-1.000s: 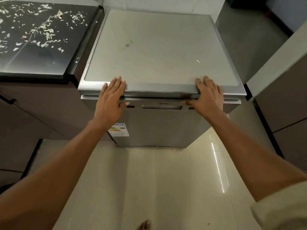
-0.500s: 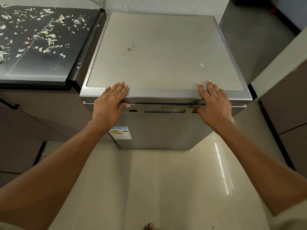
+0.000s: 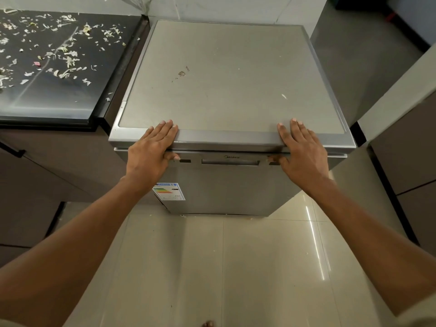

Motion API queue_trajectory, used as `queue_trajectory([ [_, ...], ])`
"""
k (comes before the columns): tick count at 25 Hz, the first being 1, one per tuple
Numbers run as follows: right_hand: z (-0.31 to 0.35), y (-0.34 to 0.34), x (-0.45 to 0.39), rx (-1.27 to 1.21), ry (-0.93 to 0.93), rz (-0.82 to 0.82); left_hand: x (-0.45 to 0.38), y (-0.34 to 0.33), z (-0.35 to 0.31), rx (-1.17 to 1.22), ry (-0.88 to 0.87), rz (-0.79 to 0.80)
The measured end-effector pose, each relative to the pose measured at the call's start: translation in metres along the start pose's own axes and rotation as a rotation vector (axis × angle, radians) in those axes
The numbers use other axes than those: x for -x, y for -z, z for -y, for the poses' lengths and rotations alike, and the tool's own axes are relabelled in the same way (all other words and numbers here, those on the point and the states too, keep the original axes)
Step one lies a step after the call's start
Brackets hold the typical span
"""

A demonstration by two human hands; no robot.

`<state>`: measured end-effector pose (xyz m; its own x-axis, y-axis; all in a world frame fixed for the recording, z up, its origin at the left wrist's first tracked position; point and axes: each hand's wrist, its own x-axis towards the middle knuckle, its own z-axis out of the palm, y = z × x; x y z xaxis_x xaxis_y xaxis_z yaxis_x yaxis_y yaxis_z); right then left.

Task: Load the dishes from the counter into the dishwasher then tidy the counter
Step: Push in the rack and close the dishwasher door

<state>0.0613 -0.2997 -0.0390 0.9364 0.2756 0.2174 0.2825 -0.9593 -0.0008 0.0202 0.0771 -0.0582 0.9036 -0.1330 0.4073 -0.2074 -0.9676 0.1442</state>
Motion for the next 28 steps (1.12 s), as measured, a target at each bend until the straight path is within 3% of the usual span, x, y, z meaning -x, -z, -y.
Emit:
queue_trajectory([
  [17,-0.004,-0.016,-0.001,0.092,0.047,-0.113,-0.002,-0.01,0.0,-0.069,-0.075,-0.153],
  [23,0.001,-0.014,-0.002,0.037,-0.006,-0.048,-0.001,-0.007,-0.002,-0.011,0.016,-0.061],
  [28,0.012,0.003,-0.008,0.011,-0.073,0.1,-0.008,0.01,-0.014,0.034,0.134,0.116],
])
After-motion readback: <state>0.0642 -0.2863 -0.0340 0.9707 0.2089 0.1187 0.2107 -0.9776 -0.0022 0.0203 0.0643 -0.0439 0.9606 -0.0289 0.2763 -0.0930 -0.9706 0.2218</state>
